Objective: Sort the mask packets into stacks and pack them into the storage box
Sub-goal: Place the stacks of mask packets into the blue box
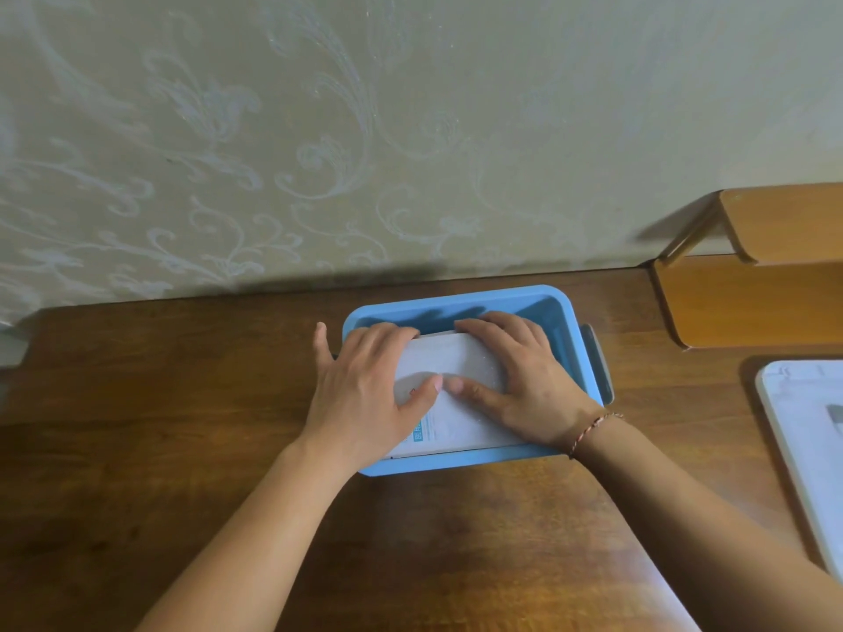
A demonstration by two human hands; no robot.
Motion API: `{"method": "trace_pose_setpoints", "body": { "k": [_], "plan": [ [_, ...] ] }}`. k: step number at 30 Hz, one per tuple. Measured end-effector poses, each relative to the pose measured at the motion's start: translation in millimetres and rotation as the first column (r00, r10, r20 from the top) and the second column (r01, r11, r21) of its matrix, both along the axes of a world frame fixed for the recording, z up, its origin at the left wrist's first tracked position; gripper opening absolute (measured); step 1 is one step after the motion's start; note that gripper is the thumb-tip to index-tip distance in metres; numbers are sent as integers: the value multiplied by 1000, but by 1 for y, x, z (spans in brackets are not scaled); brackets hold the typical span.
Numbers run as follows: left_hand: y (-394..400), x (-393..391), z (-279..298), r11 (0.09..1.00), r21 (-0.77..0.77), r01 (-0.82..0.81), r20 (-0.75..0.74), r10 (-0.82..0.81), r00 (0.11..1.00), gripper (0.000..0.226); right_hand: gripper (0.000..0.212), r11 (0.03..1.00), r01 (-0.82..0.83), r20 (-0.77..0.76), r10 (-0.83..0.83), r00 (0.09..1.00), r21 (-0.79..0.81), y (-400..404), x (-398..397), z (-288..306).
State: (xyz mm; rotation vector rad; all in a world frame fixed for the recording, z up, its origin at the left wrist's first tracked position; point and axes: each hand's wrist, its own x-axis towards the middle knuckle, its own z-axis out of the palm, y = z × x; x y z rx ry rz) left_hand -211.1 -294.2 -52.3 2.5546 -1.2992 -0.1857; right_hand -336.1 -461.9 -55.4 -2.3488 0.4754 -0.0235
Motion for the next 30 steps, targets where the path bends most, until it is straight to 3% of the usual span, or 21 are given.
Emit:
{"method": "trace_pose_setpoints", "body": {
  "k": [3,6,8,11,14,16,18,20,23,26,30],
  "plan": [
    [1,2,0,1000,20,0,-15,0,1000,66,78,999,49,41,-49,998,20,-1,-1,5],
    [1,2,-1,1000,-16,-2,-42,1,999,69,68,988,153,115,-149,982,-30,-3,-12,15],
    [2,3,-2,997,-69,-15,-60,11,998,67,63,969,247,159,-241,957,-14,-1,-24,23],
    [5,5,-4,967,-252,-42,-84,21,996,56,64,932,333,132,-351,927,141,2,-35,28],
    [9,7,-10,859,-494,-133,-168,55,984,41,58,961,269,113,-276,955,71,0,-30,20],
    [10,9,-13,814,-548,-194,-228,78,970,35,49,985,170,162,-160,974,-44,-4,-21,18],
    [11,12,-15,842,-519,-147,-191,53,980,32,44,987,15,188,16,982,-160,-9,-12,14],
    [11,14,-18,890,-449,-79,-166,4,986,32,46,980,-93,140,118,983,-175,-15,0,12],
    [10,14,-19,906,-415,-78,-194,-5,981,32,42,973,-137,56,149,987,-186,-21,12,11],
    [7,13,-17,897,-434,-82,-194,-5,981,32,45,948,-153,52,174,983,-278,-22,13,8],
    [4,13,-17,913,-395,-102,-204,21,979,25,44,960,-131,62,151,987,-247,-17,17,2]
  ]
}}
